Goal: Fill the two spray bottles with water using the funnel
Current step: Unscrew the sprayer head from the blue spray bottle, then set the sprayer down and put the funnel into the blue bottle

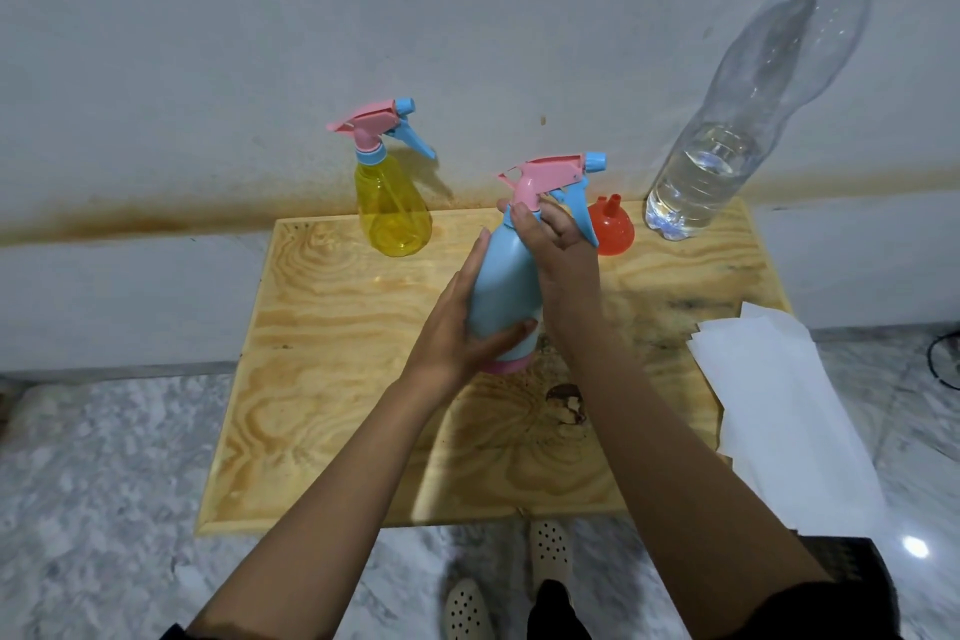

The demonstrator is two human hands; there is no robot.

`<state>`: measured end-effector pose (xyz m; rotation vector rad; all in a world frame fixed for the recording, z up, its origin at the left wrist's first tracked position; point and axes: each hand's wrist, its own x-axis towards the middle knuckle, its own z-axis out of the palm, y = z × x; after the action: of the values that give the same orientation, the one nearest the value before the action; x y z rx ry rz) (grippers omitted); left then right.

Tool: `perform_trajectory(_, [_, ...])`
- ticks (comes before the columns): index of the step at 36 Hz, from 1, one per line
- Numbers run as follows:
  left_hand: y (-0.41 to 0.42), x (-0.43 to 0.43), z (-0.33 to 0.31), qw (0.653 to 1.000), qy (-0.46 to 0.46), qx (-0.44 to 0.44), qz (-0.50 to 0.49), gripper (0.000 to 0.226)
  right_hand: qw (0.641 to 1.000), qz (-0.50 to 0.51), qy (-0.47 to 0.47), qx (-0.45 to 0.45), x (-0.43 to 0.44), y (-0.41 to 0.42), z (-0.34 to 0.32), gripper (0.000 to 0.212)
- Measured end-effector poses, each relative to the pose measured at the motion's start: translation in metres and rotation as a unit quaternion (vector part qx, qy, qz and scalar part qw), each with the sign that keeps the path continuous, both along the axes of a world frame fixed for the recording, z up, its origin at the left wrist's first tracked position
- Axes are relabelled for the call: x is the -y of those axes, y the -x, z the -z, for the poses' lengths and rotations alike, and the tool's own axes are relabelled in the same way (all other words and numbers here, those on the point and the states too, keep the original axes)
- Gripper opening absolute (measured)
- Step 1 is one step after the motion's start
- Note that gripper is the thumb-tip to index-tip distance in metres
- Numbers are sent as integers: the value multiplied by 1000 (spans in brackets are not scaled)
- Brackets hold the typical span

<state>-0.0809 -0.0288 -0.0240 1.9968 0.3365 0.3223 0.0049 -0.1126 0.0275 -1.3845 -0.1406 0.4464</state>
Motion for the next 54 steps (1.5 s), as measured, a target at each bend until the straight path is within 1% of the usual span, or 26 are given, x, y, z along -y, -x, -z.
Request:
perform_trajectory(1, [0,1,0,1000,5,0,-3,91,1000,-4,-2,0,0,0,0,28])
perform_trajectory(4, [0,2,2,1000,18,-3,-9,91,1000,-11,1,-2,2,0,-2,39])
perform_trajectory(5, [0,2,2,1000,21,-2,-9,91,1000,-13,1,-5,2,-1,-1,37])
perform_trajectory(7, [0,1,3,1000,28,-3,-6,92,1000,-21,-4,-3,3,-2,-2,24])
perform_trajectory(9, [-1,1,3,999,36,-2,-4,92,999,-43,-7,19,3,-5,-5,18])
perform_trajectory(12, [-2,0,2,999,41,1,-1,92,994,-86,8,67,3,-10,-13,25])
perform_trajectory(16, [-4,-1,-3,999,38,-1,-8,91,993,-93,41,59,1,-19,-18,28])
perform_trajectory(18, [-5,-1,-3,999,33,4,-12,91,991,-96,57,76,0,-19,-18,31])
perform_trajectory(20, [-6,-2,-3,1000,28,6,-11,91,990,-80,65,99,0,-18,-17,31])
perform_trajectory(23, [-8,-4,-4,1000,12,9,-9,92,991,-39,64,115,-2,-21,-20,26])
perform_trajectory(27, [-7,-7,-1,1000,2,5,-10,92,995,3,11,100,-1,-32,-31,13])
perform_trajectory(31, [-4,-7,2,1000,2,-19,-12,93,993,14,-28,118,3,-46,-46,9])
perform_trajectory(36, [4,-8,9,999,9,-37,-29,94,985,62,-63,151,8,-62,-72,7])
perform_trajectory(40, [9,-6,16,997,28,-37,-59,94,980,107,-59,157,14,-75,-84,11])
perform_trajectory(42, [11,-6,19,996,30,-32,-72,92,979,112,-41,165,18,-78,-82,11])
perform_trajectory(44, [12,-4,23,996,24,-28,-83,90,981,99,-2,168,20,-78,-70,11])
perform_trajectory(47, [14,-3,27,995,9,-27,-94,89,981,35,109,158,21,-72,-35,20])
perform_trajectory(49, [14,-3,30,995,6,-24,-98,88,964,-31,211,161,24,-65,-5,17])
perform_trajectory(50, [14,-3,31,995,5,-21,-100,88,949,-59,257,172,25,-59,10,15])
perform_trajectory(51, [14,-3,33,994,6,-19,-103,88,935,-78,295,180,27,-52,24,18])
perform_trajectory(52, [14,-3,35,994,7,-18,-108,89,927,-85,320,177,28,-46,37,24])
perform_trajectory(54, [13,-4,38,993,8,-20,-114,90,921,-80,349,153,31,-36,55,38])
